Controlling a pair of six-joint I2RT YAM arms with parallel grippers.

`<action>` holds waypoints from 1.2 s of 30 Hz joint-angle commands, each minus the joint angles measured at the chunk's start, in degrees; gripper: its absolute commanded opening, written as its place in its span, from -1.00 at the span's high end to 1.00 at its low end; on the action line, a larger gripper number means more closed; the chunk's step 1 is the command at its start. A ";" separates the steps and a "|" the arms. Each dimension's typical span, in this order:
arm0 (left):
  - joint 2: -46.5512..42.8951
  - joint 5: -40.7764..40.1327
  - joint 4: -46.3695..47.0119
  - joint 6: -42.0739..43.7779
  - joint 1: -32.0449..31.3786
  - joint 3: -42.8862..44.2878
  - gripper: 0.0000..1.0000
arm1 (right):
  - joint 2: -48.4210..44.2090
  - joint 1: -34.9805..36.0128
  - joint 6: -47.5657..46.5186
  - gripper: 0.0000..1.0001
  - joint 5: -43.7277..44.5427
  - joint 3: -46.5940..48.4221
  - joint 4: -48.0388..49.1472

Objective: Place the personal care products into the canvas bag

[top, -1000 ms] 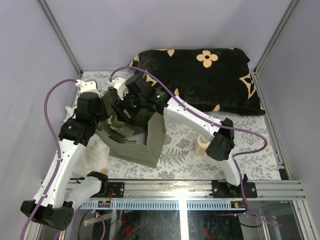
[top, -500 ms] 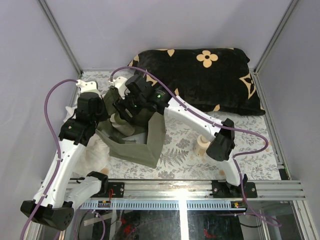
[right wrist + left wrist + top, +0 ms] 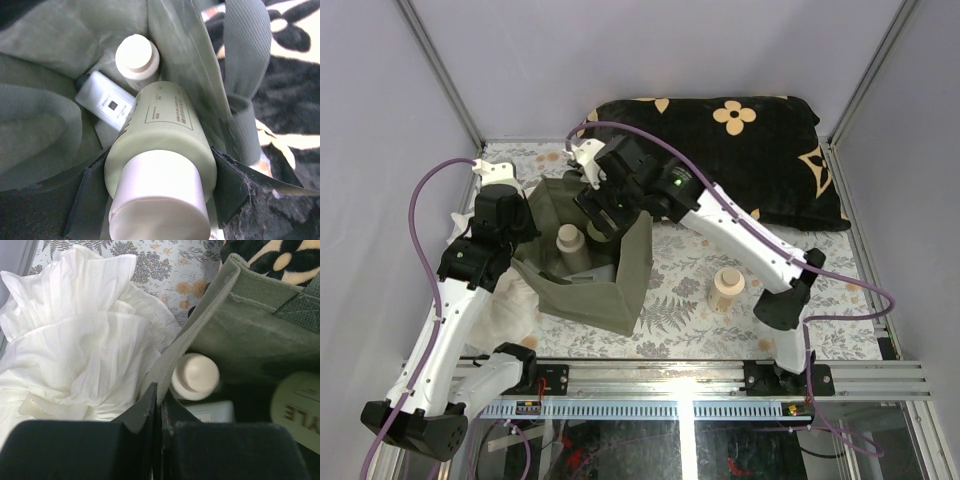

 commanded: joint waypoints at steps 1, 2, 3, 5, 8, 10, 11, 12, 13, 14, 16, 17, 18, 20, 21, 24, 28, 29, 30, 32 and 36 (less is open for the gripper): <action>-0.17 0.57 2.01 -0.05 0.15 2.17 1.00 | -6.13 -0.36 -0.33 1.00 6.08 -2.74 -3.42; -0.17 0.63 2.03 -0.05 0.11 2.14 1.00 | -6.06 -0.35 -0.51 1.00 7.48 -4.01 -4.17; -0.17 0.66 2.07 0.03 0.04 2.14 1.00 | -6.02 -0.50 -0.53 1.00 8.53 -5.06 -4.61; -0.04 0.74 2.09 -0.05 0.12 1.98 1.00 | -6.38 -0.80 -0.32 1.00 8.77 -8.28 -3.46; -0.12 0.72 2.06 0.02 0.15 1.72 1.00 | -7.57 -1.47 0.16 1.00 6.15 -13.91 0.98; -0.21 0.76 2.10 0.04 0.14 1.74 1.00 | -7.28 -1.66 0.00 1.00 5.34 -15.99 2.65; -0.23 0.67 2.11 0.11 0.15 1.72 1.00 | -6.95 -1.67 -0.31 1.00 5.03 -16.60 3.08; -0.23 0.61 2.06 0.19 0.14 1.76 1.00 | -6.44 -1.68 -0.48 1.00 5.04 -16.88 3.19; -0.23 0.54 2.02 0.21 0.10 1.83 1.00 | -5.89 -1.68 -0.79 1.00 4.91 -17.01 3.35; -0.23 0.58 2.07 0.21 0.14 1.77 1.00 | -5.42 -1.72 -1.01 1.00 4.95 -17.10 3.38; -0.19 0.58 2.05 0.21 0.07 1.79 1.00 | -4.74 -1.89 -1.15 1.00 5.03 -17.29 3.54; -0.23 0.57 2.06 0.15 0.11 1.68 1.00 | -4.61 -2.04 -1.20 1.00 4.97 -17.61 3.86; -0.23 0.57 2.06 0.05 0.08 1.66 1.00 | -4.49 -2.28 -1.19 1.00 4.81 -18.02 4.14; -0.25 0.65 2.05 0.04 0.14 1.51 1.00 | -4.25 -2.69 -1.06 1.00 4.24 -18.53 4.45; -0.26 0.65 2.06 0.04 0.10 1.43 1.00 | -3.93 -2.88 -1.14 0.89 4.00 -18.51 4.24; -0.19 0.66 2.10 -0.05 0.12 1.46 1.00 | -3.68 -3.16 -1.31 0.52 3.84 -19.12 3.91; 0.02 0.64 2.05 -0.05 0.14 1.55 1.00 | -3.64 -3.25 -1.83 -0.02 3.77 -20.96 4.13; -0.01 0.75 2.18 -0.05 0.14 1.52 1.00 | -3.66 -3.25 -1.84 -0.12 3.90 -21.42 4.21; 0.08 0.76 2.15 -0.05 0.14 1.54 1.00 | -3.71 -3.23 -1.92 -0.19 3.99 -21.61 4.25; 0.08 0.77 2.16 -0.05 0.13 1.54 1.00 | -4.16 -3.27 -1.93 -0.34 3.95 -21.84 4.70; 0.14 0.73 2.25 -0.13 0.12 1.40 1.00 | -5.70 -3.34 -1.80 -0.50 3.65 -21.62 6.01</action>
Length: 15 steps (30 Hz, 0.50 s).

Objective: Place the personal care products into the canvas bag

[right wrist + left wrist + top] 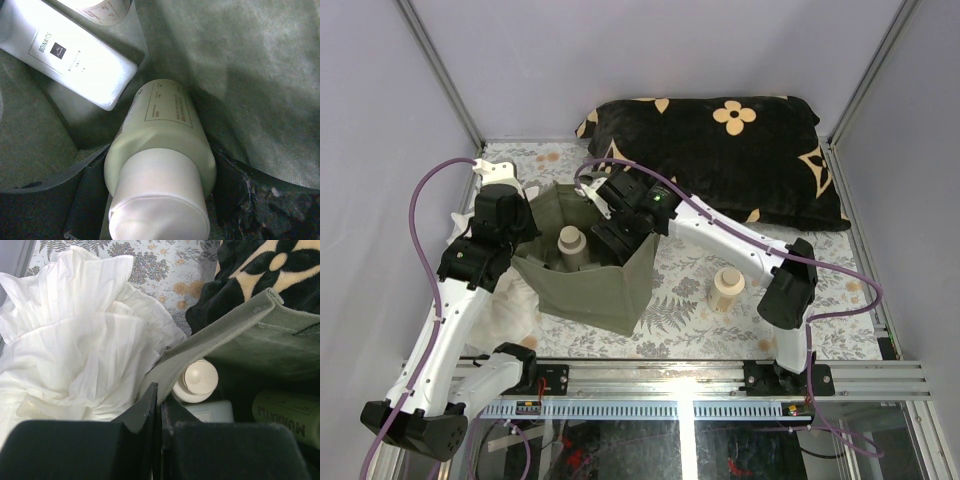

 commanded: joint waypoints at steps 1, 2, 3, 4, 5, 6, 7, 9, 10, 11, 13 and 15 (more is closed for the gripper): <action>0.12 0.37 2.17 -0.16 0.10 1.33 1.00 | -3.29 -0.99 -0.85 -0.53 1.08 1.58 2.94; 0.12 0.33 2.22 -0.16 0.15 1.14 1.00 | -3.65 -0.95 -0.83 -0.56 1.01 1.74 3.14; 0.19 0.36 2.29 -0.16 0.12 1.18 1.00 | -3.99 -0.98 -0.84 -0.59 0.95 2.08 3.15; 0.19 0.34 2.35 -0.16 0.15 1.14 1.00 | -4.21 -1.02 -0.93 -0.61 0.94 2.49 3.11; 0.29 0.53 2.36 -0.16 0.16 1.11 1.00 | -4.34 -1.00 -0.88 -0.63 0.98 2.94 2.91; 0.30 0.55 2.48 -0.16 0.10 1.07 1.00 | -4.41 -1.00 -0.89 -0.65 1.23 3.51 2.65; 0.36 0.63 2.50 -0.20 0.13 1.04 1.00 | -4.45 -0.96 -0.88 -0.68 1.50 4.03 2.38; 0.46 0.74 2.68 -0.25 0.15 1.05 1.00 | -4.50 -1.02 -0.86 -0.71 2.16 4.73 2.00; 0.51 0.80 2.75 -0.20 0.16 1.00 1.00 | -4.63 -1.04 -0.85 -0.72 2.57 4.94 1.89; 0.53 0.85 2.78 -0.24 0.16 0.94 1.00 | -4.75 -1.06 -0.82 -0.73 2.85 5.15 1.83; 0.58 0.89 2.92 -0.33 0.12 0.86 1.00 | -5.16 -0.99 -0.36 -0.75 3.03 5.65 1.90; 0.62 1.04 3.11 -0.34 0.12 0.82 1.00 | -6.09 -1.01 0.53 -0.75 3.12 6.00 2.82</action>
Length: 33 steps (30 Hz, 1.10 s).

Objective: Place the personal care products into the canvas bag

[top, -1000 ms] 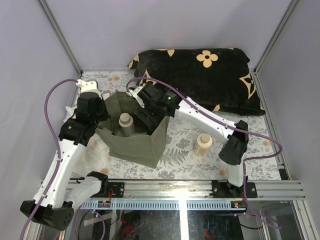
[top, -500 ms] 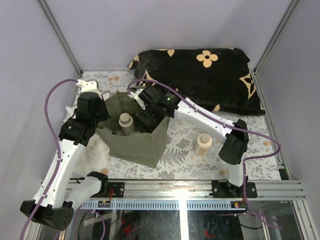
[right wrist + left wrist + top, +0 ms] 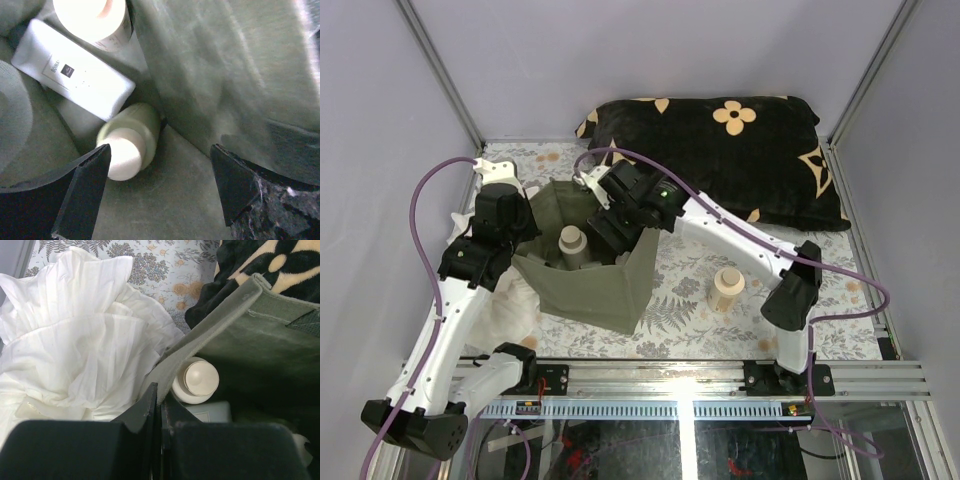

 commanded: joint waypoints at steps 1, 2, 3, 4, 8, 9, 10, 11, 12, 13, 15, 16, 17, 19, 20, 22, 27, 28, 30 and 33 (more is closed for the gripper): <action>0.31 0.96 2.83 -0.37 0.10 0.86 1.00 | -6.03 -0.95 1.53 -0.75 2.73 3.38 1.89; 0.23 1.01 3.01 -0.32 0.13 0.89 1.00 | -6.97 -0.97 2.08 -0.75 2.97 3.08 2.93; 0.24 1.03 3.09 -0.32 0.11 0.84 1.00 | -8.25 -0.95 2.62 -0.76 3.16 2.69 3.99; 0.25 1.17 3.18 -0.31 0.15 0.89 1.00 | -9.40 -0.93 3.00 -0.78 3.22 2.31 4.89; 0.52 1.38 3.26 -0.23 0.11 0.96 1.00 | -13.66 -1.28 5.25 -0.99 7.39 3.24 5.11; 0.52 1.40 3.36 -0.23 0.15 0.89 1.00 | -14.41 -1.77 6.51 -0.98 10.04 3.70 4.18; 0.52 1.45 3.49 -0.23 0.10 0.82 1.00 | -14.57 -2.77 8.13 -0.98 11.36 4.11 2.57; 0.51 1.44 3.62 -0.23 0.15 0.76 1.00 | -16.30 -4.48 10.09 -0.98 11.39 4.57 0.54; 0.51 1.56 3.69 -0.18 0.16 0.75 1.00 | -17.13 -6.45 11.86 -0.98 11.00 4.47 -1.25; 0.47 1.63 3.84 -0.08 0.16 0.78 1.00 | -18.31 -8.46 13.32 -0.98 10.86 3.65 -2.71; 0.63 1.71 3.96 0.16 0.15 0.80 1.00 | -21.54 -11.77 15.40 -0.98 12.09 -0.85 -3.59; 0.69 1.69 3.89 0.28 0.09 0.69 1.00 | -23.51 -13.59 16.26 -0.98 12.30 -3.70 -3.37; 0.69 1.82 3.95 0.38 0.08 0.68 1.00 | -25.36 -15.51 17.08 -0.99 11.90 -6.62 -3.22; 0.80 2.12 4.13 0.54 0.17 0.54 1.00 | -28.98 -19.46 18.76 -0.98 11.63 -12.12 -3.62; 0.76 2.26 4.14 0.56 0.12 0.49 1.00 | -30.47 -20.94 19.47 -0.98 11.46 -14.64 -4.00; 0.92 2.70 4.36 0.65 0.11 0.40 1.00 | -33.55 -22.62 20.95 -0.98 11.38 -21.12 -5.03; 1.39 2.99 5.05 1.37 0.13 0.43 1.00 | -39.90 -22.94 25.69 -0.99 6.14 -36.12 -4.48; 1.56 3.05 5.16 1.50 0.15 0.50 1.00 | -41.37 -22.94 26.48 -0.99 5.53 -39.00 -3.82; 1.68 3.19 5.38 1.66 0.11 0.81 1.00 | -43.70 -22.94 27.82 -0.98 5.17 -43.78 -2.90; 2.10 3.95 5.71 1.54 0.13 0.98 1.00 | -45.68 -22.90 28.41 -0.98 3.98 -48.52 -1.36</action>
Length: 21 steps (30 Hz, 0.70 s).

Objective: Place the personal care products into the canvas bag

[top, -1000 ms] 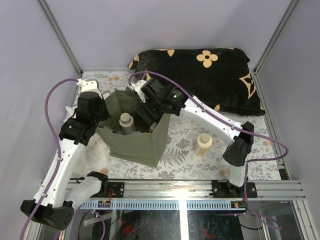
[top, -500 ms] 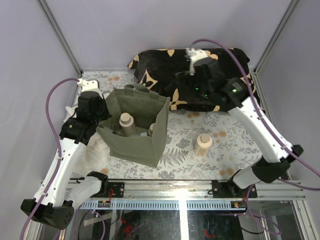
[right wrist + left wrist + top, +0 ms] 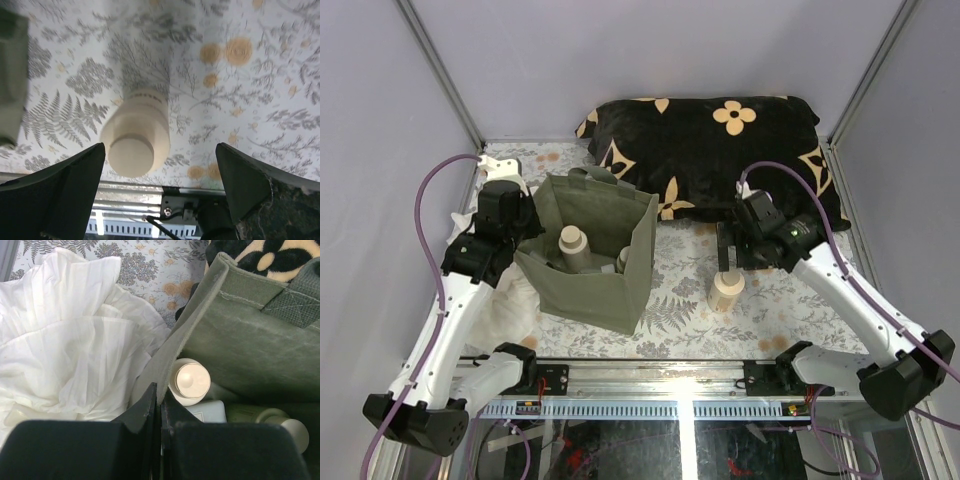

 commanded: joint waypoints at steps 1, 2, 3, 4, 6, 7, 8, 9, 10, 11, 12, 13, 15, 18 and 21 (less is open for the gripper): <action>0.93 1.94 4.28 0.80 0.15 0.99 1.00 | -4.29 0.01 3.57 -0.98 -3.39 -5.18 3.39; 1.02 2.21 4.29 0.72 0.10 1.03 1.00 | -4.46 0.03 3.66 -0.98 -4.01 -6.03 3.95; 1.03 2.41 4.31 0.64 0.13 1.06 1.00 | -4.44 -0.01 3.80 -0.99 -4.59 -6.64 4.46; 1.05 2.44 4.33 0.59 0.11 1.02 1.00 | -4.29 -0.01 3.89 -0.98 -5.36 -7.22 5.03; 1.01 2.29 4.32 0.52 0.11 1.06 1.00 | -3.94 -0.01 3.84 -0.99 -6.60 -7.98 6.20; 0.97 2.15 4.29 0.46 0.03 1.02 1.00 | -3.77 0.00 3.74 -0.99 -7.26 -8.34 6.86; 0.88 2.04 4.28 0.44 0.13 0.92 1.00 | -3.45 -0.01 3.63 -0.99 -7.82 -8.55 7.50; 0.81 1.89 4.28 0.44 0.15 0.91 1.00 | -3.24 -0.02 3.37 -0.99 -8.26 -8.68 7.94; 0.69 1.79 4.28 0.44 0.16 0.87 1.00 | -2.99 -0.02 3.16 -0.99 -8.50 -8.90 8.13; 0.70 1.67 4.34 0.44 0.16 0.90 1.00 | -2.60 -0.02 3.04 -0.99 -8.51 -9.02 8.32; 0.70 1.66 4.29 0.37 0.14 0.87 1.00 | -2.17 -0.02 2.80 -0.99 -8.59 -9.44 8.50; 0.63 1.66 4.32 0.35 0.08 0.82 1.00 | -1.73 -0.02 2.57 -0.99 -8.70 -9.89 8.73; 0.77 1.49 4.28 0.26 0.15 0.79 1.00 | -0.77 -0.01 2.23 -0.99 -9.36 -11.26 9.43; 0.87 1.41 4.28 0.26 0.08 0.96 1.00 | 1.08 -0.02 1.38 -0.99 -10.63 -13.28 10.49; 1.02 1.16 4.34 0.26 0.07 0.90 1.00 | 3.09 0.01 0.43 -0.99 -10.76 -14.03 10.29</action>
